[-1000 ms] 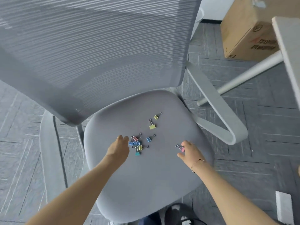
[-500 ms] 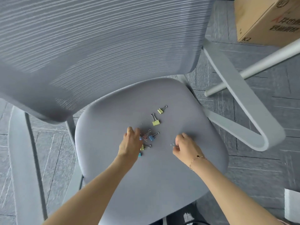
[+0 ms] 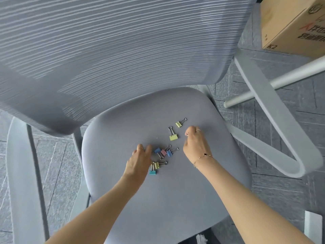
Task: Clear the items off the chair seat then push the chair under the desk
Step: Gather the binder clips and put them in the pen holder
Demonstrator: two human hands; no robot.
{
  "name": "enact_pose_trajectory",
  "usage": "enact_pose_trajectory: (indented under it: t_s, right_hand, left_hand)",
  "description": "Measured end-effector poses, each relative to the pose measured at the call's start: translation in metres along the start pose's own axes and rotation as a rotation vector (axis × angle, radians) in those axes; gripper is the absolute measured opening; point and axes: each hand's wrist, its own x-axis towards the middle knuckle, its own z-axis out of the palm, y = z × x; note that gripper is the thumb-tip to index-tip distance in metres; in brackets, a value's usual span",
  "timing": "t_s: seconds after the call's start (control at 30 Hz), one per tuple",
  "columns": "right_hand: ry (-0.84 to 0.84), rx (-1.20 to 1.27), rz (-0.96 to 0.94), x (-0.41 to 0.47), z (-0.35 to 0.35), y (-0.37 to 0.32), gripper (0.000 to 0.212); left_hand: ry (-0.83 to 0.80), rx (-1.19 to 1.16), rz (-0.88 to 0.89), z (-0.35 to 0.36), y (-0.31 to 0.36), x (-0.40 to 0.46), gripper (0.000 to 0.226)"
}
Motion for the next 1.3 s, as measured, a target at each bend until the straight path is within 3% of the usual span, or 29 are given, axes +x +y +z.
enact_pose_trajectory:
  t_s: [0.07,0.1,0.2,0.27,0.4,0.5,0.67,0.83,1.1,1.23,1.3]
  right_hand:
    - [0.125,0.016,-0.010,0.008,0.003,-0.004,0.022]
    - [0.151,0.022,-0.029,0.012,0.005,-0.005,0.032]
    - [0.091,-0.048,-0.092,0.021,0.017,-0.007,0.068]
    - [0.068,-0.128,-0.119,0.024,0.028,-0.009,0.075]
    - [0.200,-0.297,-0.192,0.023,0.040,-0.013,0.055]
    - [0.241,-0.369,-0.226,0.021,0.040,-0.011,0.044]
    - [0.191,-0.343,-0.211,0.021,0.041,-0.010,0.042]
    - [0.175,-0.325,-0.152,0.019,0.045,-0.012,0.040]
    - [0.291,-0.465,-0.272,0.003,0.049,0.012,0.046]
    - [0.240,-0.365,-0.226,0.001,0.047,0.013,0.046]
    - [0.186,-0.202,-0.202,-0.003,0.044,0.012,0.034]
  left_hand:
    - [-0.001,0.016,0.031,0.003,-0.006,-0.002,0.024]
    - [-0.012,0.031,0.030,0.006,-0.009,-0.003,0.024]
    - [0.006,0.027,0.057,0.009,-0.016,-0.004,0.022]
    - [0.021,0.067,0.089,0.009,-0.016,-0.009,0.025]
    - [0.095,-0.011,0.104,0.009,-0.017,-0.014,0.034]
    - [0.051,-0.011,0.086,0.006,-0.016,-0.016,0.026]
    - [0.030,-0.088,0.044,0.008,-0.012,-0.017,0.020]
    - [0.062,-0.093,0.010,0.011,-0.011,-0.016,0.029]
    - [0.244,-0.468,0.104,0.012,-0.026,-0.024,0.002]
    - [0.251,-0.342,0.056,0.014,-0.019,-0.026,0.051]
    - [0.240,-0.269,-0.012,0.016,-0.013,-0.027,0.050]
